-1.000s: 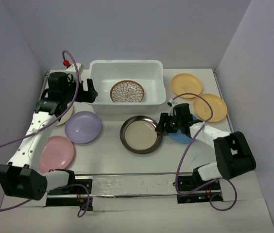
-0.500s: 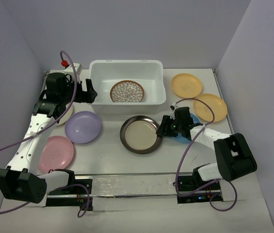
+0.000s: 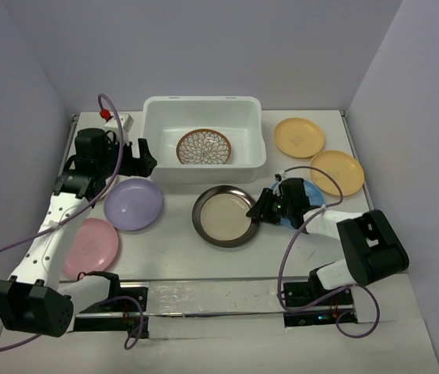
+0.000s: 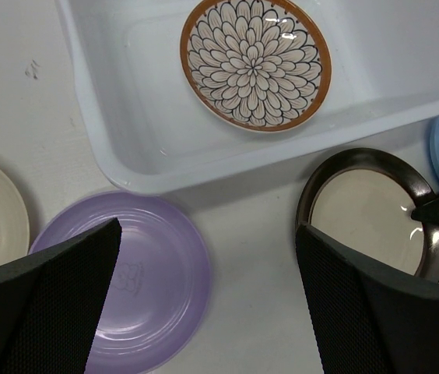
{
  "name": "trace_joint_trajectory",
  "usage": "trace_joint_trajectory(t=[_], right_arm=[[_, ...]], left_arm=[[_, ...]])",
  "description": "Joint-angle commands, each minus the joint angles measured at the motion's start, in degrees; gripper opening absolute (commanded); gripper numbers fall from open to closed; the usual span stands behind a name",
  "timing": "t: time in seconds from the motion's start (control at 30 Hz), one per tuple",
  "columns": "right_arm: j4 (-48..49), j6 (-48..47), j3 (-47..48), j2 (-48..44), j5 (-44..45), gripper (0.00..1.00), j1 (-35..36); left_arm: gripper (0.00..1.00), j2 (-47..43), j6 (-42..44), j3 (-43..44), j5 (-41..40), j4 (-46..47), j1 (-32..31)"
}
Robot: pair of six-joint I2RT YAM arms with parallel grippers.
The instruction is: Place the plates into the plastic bin on the countertop
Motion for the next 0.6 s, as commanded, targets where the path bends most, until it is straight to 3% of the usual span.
trace_joint_trajectory(t=[0.0, 0.17, 0.3, 0.57], right_arm=[[8.51, 2.07, -0.54, 4.17, -3.26, 0.45, 0.3], [13.2, 1.61, -0.47, 9.22, -5.22, 0.25, 0.18], [11.94, 1.07, -0.91, 6.52, -6.92, 0.02, 0.04], [-1.36, -4.3, -1.54, -12.97, -11.72, 0.0, 0.3]], left_arm=[[0.99, -2.65, -1.37, -0.44, 0.63, 2.5, 0.42], [0.99, -2.63, -0.85, 0.56, 0.18, 1.57, 0.42], [0.99, -2.16, -0.09, 1.32, 0.0, 1.34, 0.49], [0.99, -1.21, -0.67, 2.21, -0.78, 1.65, 0.98]])
